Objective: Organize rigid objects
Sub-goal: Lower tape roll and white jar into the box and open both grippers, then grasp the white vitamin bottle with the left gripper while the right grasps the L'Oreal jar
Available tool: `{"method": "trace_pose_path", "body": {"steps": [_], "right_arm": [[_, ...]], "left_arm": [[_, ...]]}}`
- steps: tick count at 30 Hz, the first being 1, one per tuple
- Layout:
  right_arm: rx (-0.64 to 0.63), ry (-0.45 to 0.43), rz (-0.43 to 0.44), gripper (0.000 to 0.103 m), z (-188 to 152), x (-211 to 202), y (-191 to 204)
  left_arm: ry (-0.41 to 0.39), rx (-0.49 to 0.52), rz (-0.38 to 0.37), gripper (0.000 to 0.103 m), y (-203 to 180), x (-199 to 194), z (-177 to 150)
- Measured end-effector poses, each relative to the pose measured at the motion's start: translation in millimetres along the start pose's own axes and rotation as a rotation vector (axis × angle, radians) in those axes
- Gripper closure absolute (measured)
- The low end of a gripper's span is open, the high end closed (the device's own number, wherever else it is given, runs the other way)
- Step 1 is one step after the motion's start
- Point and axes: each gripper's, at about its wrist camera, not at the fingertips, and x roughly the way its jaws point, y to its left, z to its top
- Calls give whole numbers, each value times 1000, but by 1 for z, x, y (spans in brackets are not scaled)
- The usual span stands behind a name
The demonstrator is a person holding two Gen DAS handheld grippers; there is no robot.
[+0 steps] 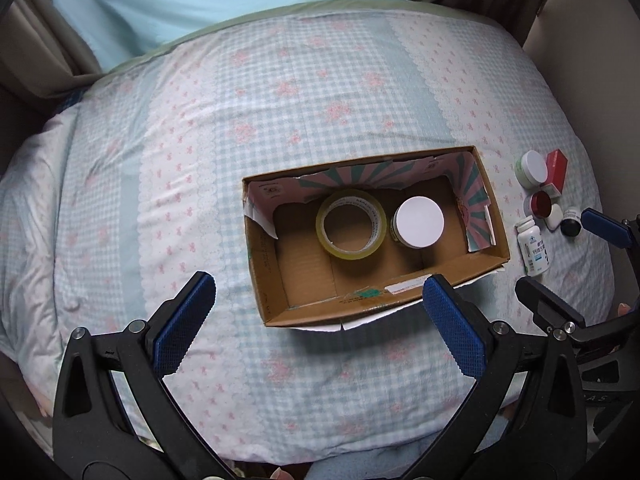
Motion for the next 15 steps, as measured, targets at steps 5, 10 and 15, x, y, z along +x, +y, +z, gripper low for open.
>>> {"method": "trace_pose_path", "body": {"steps": [5, 10, 15], "right_arm": [[68, -28, -31, 0, -15, -38, -6], [163, -59, -82, 0, -35, -76, -19], [253, -91, -101, 0, -61, -105, -42]], "left_arm": [[-76, 7, -23, 0, -1, -39, -13], [-114, 3, -58, 0, -7, -63, -20], [-134, -11, -91, 0, -22, -77, -27]]}}
